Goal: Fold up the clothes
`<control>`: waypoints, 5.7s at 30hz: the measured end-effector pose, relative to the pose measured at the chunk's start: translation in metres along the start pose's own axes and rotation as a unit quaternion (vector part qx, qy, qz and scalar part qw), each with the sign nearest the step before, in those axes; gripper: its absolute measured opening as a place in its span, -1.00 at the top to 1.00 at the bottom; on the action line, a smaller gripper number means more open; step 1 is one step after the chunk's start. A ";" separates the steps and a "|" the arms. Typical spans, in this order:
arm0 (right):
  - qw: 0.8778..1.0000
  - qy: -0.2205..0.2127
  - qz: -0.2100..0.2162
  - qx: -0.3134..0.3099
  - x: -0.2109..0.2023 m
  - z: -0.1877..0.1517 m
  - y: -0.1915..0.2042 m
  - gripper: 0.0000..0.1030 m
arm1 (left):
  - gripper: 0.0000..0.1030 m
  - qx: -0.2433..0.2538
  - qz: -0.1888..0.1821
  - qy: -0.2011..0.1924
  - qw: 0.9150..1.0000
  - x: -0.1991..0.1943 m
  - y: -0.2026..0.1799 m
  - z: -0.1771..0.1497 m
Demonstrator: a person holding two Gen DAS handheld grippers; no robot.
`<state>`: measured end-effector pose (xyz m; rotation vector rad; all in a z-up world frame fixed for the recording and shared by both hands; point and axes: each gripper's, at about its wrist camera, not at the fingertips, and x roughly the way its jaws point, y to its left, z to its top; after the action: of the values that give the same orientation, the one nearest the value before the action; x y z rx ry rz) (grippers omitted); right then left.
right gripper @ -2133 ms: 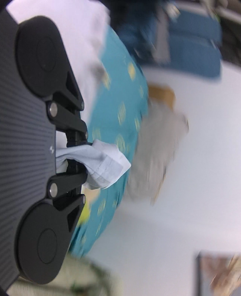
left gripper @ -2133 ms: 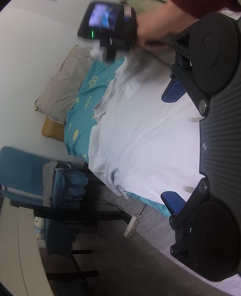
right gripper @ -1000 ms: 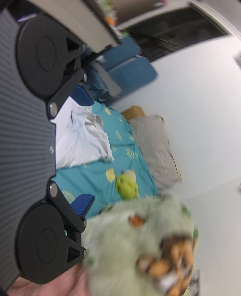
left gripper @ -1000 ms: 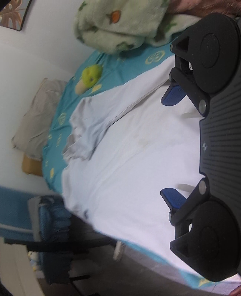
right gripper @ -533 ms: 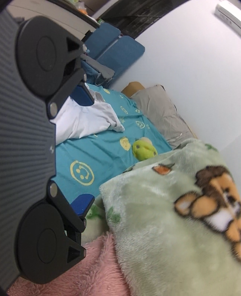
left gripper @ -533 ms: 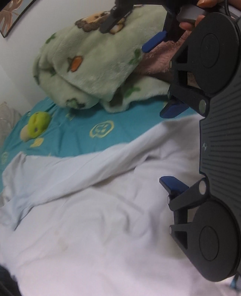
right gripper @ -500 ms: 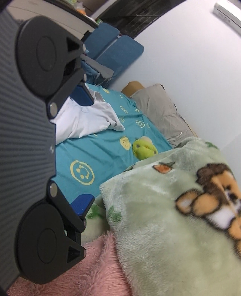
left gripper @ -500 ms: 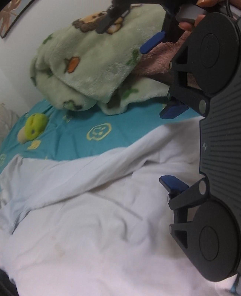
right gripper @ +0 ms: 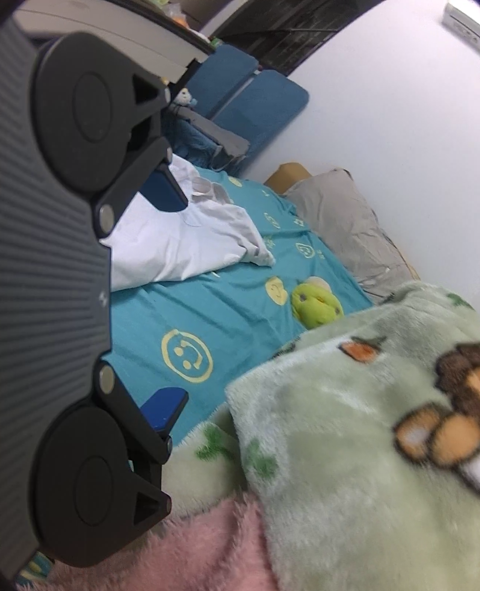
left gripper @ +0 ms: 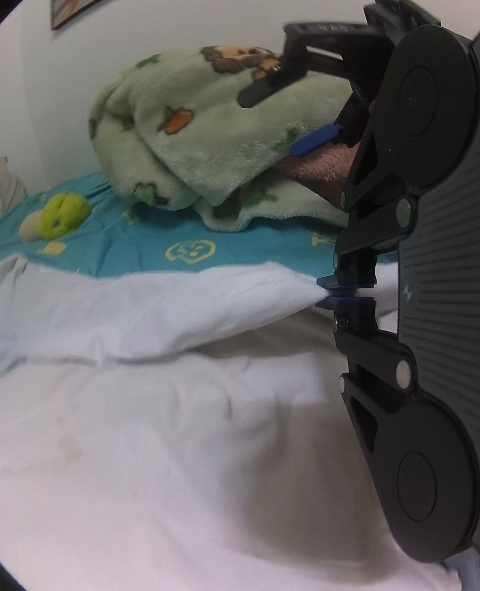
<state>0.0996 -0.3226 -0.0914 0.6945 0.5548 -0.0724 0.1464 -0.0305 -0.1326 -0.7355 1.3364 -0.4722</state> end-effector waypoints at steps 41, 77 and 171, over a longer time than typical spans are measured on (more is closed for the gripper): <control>0.995 0.013 -0.028 -0.099 0.024 -0.029 0.052 -1.00 | -0.64 0.183 0.076 -0.031 0.980 -0.100 0.014 -0.002; 0.983 0.009 -0.021 -0.182 0.075 -0.044 0.068 -1.00 | 0.09 0.190 0.187 -0.231 0.936 -0.015 -0.013 0.139; 0.882 0.049 0.046 -0.466 0.329 -0.112 0.399 0.85 | -0.94 0.065 0.145 -0.266 0.951 -0.157 0.119 0.050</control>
<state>0.4259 0.0940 -0.0942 -0.2250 0.5748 0.3101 0.1533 0.1706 -0.1051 -0.4953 0.8743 -0.1077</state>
